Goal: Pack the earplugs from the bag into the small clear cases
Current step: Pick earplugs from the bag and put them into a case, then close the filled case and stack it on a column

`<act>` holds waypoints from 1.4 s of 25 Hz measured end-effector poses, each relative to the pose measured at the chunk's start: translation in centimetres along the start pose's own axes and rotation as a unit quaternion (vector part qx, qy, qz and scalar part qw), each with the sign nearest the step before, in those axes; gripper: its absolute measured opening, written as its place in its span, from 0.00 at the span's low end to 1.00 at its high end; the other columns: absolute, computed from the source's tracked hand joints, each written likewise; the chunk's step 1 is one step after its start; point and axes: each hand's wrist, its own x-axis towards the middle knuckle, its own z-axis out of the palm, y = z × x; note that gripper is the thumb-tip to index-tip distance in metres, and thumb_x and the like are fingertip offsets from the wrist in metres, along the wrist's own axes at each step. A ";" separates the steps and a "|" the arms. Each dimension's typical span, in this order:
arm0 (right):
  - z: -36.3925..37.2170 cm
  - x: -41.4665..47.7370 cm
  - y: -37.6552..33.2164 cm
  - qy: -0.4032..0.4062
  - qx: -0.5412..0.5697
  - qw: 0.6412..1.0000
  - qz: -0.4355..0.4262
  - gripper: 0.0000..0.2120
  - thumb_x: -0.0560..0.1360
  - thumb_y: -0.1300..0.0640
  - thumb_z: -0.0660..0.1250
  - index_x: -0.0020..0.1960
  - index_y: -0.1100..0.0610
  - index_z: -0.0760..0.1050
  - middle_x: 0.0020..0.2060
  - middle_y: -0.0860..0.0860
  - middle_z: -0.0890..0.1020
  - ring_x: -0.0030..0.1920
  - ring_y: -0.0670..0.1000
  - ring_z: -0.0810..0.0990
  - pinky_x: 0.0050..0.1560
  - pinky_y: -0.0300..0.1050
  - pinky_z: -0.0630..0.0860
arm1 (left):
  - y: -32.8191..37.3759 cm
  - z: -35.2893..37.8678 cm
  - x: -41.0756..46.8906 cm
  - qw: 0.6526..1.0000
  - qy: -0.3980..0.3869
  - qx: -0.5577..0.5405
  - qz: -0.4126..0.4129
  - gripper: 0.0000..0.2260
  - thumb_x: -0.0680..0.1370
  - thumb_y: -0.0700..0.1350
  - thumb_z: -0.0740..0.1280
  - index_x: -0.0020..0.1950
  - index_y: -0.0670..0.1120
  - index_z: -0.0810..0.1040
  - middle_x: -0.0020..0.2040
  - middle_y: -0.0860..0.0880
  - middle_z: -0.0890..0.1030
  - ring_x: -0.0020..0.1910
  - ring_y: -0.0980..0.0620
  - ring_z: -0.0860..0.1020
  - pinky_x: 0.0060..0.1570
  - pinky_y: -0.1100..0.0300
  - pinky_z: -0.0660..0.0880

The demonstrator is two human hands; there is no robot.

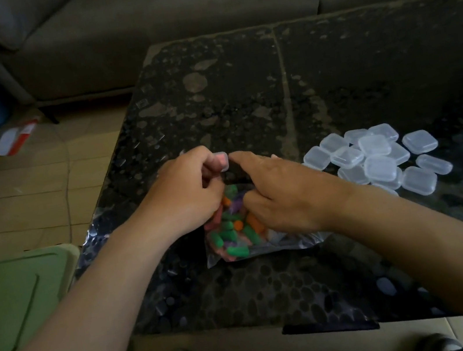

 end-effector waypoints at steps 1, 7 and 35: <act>-0.8 -0.6 -0.2 0.014 -0.001 1.000 0.007 0.25 0.81 0.54 0.58 0.77 0.54 0.60 0.70 0.52 0.73 0.70 0.52 0.71 0.66 0.43 0.65 | 0.1 0.1 0.0 1.000 0.001 0.003 0.003 0.11 0.80 0.42 0.69 0.49 0.59 0.76 0.47 0.65 0.78 0.47 0.66 0.78 0.48 0.69 0.73; -5.8 -4.5 2.4 0.073 -0.051 0.989 0.119 0.14 0.80 0.57 0.62 0.64 0.50 0.76 0.59 0.50 0.79 0.56 0.50 0.78 0.55 0.47 0.77 | 3.1 2.3 -0.7 0.994 0.051 0.018 0.098 0.03 0.77 0.43 0.71 0.51 0.49 0.82 0.48 0.54 0.81 0.48 0.56 0.80 0.51 0.55 0.79; -6.6 -4.5 4.3 0.084 0.163 0.976 0.117 0.06 0.77 0.50 0.68 0.52 0.51 0.79 0.43 0.50 0.85 0.44 0.51 0.85 0.45 0.52 0.84 | 6.6 6.2 -0.2 0.955 0.207 -0.038 0.207 0.10 0.75 0.43 0.76 0.52 0.40 0.82 0.48 0.46 0.82 0.45 0.51 0.82 0.44 0.58 0.79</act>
